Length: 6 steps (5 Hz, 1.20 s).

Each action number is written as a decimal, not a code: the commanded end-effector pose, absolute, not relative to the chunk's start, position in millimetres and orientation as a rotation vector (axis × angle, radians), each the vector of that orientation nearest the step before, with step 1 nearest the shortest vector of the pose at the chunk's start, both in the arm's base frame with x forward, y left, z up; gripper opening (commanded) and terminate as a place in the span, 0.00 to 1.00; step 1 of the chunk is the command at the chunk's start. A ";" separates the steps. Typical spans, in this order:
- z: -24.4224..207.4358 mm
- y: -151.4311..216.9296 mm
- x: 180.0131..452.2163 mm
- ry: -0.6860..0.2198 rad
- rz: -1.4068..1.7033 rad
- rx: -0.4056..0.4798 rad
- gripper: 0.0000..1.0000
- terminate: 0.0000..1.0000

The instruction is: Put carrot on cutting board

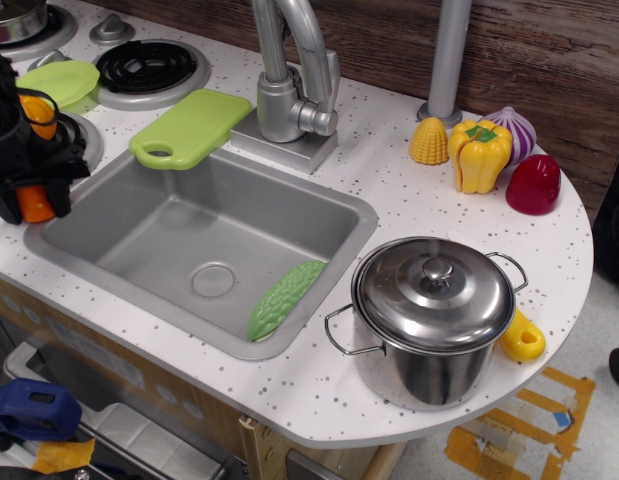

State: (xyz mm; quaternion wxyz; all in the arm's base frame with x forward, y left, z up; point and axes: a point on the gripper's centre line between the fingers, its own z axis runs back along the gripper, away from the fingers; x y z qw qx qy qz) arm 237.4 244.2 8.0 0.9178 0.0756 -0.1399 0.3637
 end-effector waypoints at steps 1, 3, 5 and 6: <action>57.6 224.8 250.5 -0.496 0.633 0.286 0.00 0.00; 68.9 212.3 275.9 -0.639 0.379 0.256 0.00 0.00; 65.0 211.8 308.6 -0.685 0.251 0.175 0.00 0.00; 64.5 211.7 321.8 -0.692 0.209 0.182 0.00 0.00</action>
